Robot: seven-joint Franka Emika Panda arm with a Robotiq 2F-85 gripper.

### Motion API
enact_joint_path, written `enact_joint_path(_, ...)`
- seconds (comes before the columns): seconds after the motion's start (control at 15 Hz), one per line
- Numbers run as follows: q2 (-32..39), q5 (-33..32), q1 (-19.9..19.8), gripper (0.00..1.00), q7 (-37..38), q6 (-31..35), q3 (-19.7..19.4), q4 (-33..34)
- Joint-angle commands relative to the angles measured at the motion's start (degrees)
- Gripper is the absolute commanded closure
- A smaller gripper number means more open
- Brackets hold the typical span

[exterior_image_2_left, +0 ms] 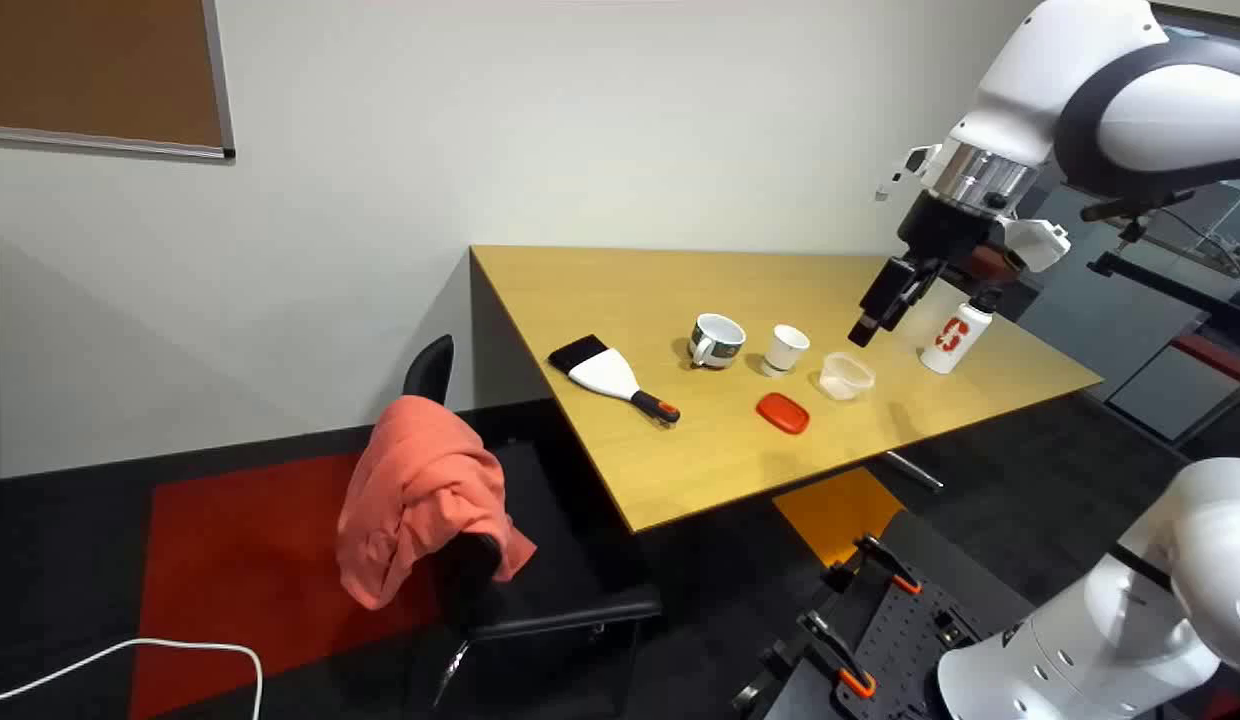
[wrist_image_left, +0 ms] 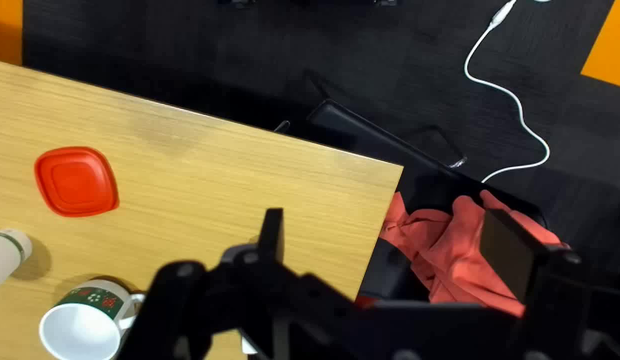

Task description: Put the red lid on the lunchbox, move the cup to the left, and then move the mug to the right

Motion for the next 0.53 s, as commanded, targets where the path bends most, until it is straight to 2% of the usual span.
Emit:
enact_joint_path(0.0,0.02,0.07,-0.16,0.00,-0.09,-0.14,0.12,0.12)
enact_joint_path(0.33,0.02,0.07,-0.16,0.00,-0.09,-0.14,0.12,0.12)
enact_joint_path(0.47,-0.01,-0.44,-0.97,0.00,0.82,2.64,0.02,-0.02)
